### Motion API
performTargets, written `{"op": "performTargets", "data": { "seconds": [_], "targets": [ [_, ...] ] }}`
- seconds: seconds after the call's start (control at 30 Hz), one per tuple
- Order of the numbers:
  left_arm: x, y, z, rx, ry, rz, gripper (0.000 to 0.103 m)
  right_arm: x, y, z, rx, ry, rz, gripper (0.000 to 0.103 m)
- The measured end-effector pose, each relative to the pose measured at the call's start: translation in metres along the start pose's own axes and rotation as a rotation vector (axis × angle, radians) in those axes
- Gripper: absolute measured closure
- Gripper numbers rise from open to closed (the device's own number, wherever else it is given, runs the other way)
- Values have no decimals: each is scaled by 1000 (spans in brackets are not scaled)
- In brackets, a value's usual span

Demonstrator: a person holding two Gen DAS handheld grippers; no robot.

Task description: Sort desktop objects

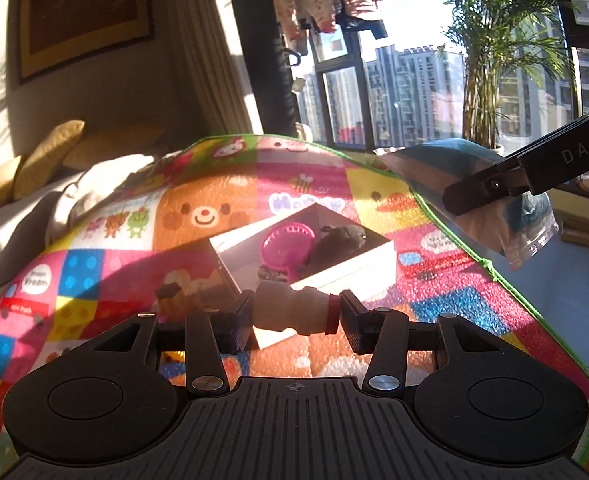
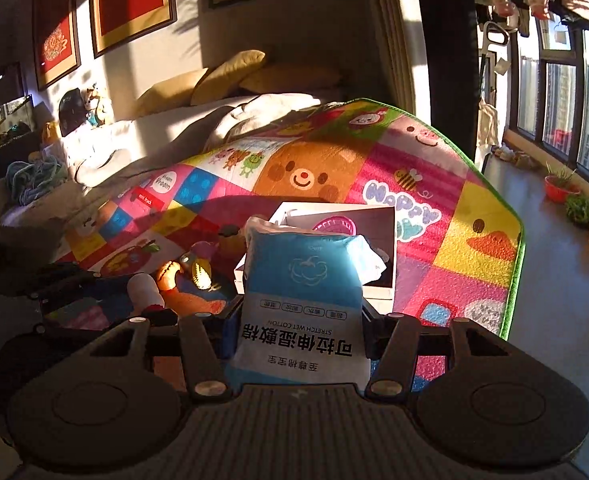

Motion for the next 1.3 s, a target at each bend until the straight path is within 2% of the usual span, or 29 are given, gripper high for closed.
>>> {"op": "performTargets", "data": {
  "seconds": [0.13,0.23,0.27,0.3,0.33,0.4,0.43,0.53,0.6,0.63,0.7,0.8,0.93,1.0,1.07,1.17,1.3],
  "targets": [
    [37,-41,-17,18,-16,47,52,42,-16,15,-3,-30,55,48],
    [61,-77,-34,36,35,83,51,82,-39,21,21,-73,92,48],
    [64,-88,-39,45,59,94,45,96,-50,23,18,-91,105,48],
    [65,-99,-46,60,87,87,27,105,-59,24,11,-105,114,48],
    [62,-107,-53,76,114,73,15,117,-72,25,4,-129,120,48],
    [48,-110,-68,106,173,42,12,135,-97,24,12,-169,113,48],
    [40,-107,-73,106,194,30,7,139,-107,22,15,-170,110,48],
    [1,-87,-89,136,218,-19,5,145,-140,11,2,-137,93,46],
    [-26,-75,-97,165,228,-69,3,144,-166,3,-22,-120,77,26],
    [-39,-70,-100,171,238,-88,3,143,-175,2,-43,-116,75,13],
    [-63,-55,-104,180,262,-122,2,137,-192,-2,-80,-110,66,13],
    [-88,-39,-110,189,295,-146,1,129,-199,-6,-83,-114,46,13],
    [-108,-31,-114,183,342,-162,0,121,-198,-10,-107,-93,33,13],
    [-114,-30,-113,188,351,-160,0,115,-200,-16,-122,-48,13,22],
    [-119,-32,-112,197,360,-161,0,108,-206,-28,-124,25,-30,53],
    [-128,-36,-112,196,387,-171,0,96,-220,-48,-118,90,-96,72],
    [-132,-32,-120,194,456,-140,0,85,-244,-83,-22,82,-178,73]
  ]
}}
Point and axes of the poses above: each gripper's, at about its wrist camera, not at the fingertips, and y roughly against the way its jaws point, z to its right, x to its top, the point moved 6 cm from there along -y, roughly the way its jaws point, and after that the axes turned 3 degrees about -y, right-handed, at the moved point
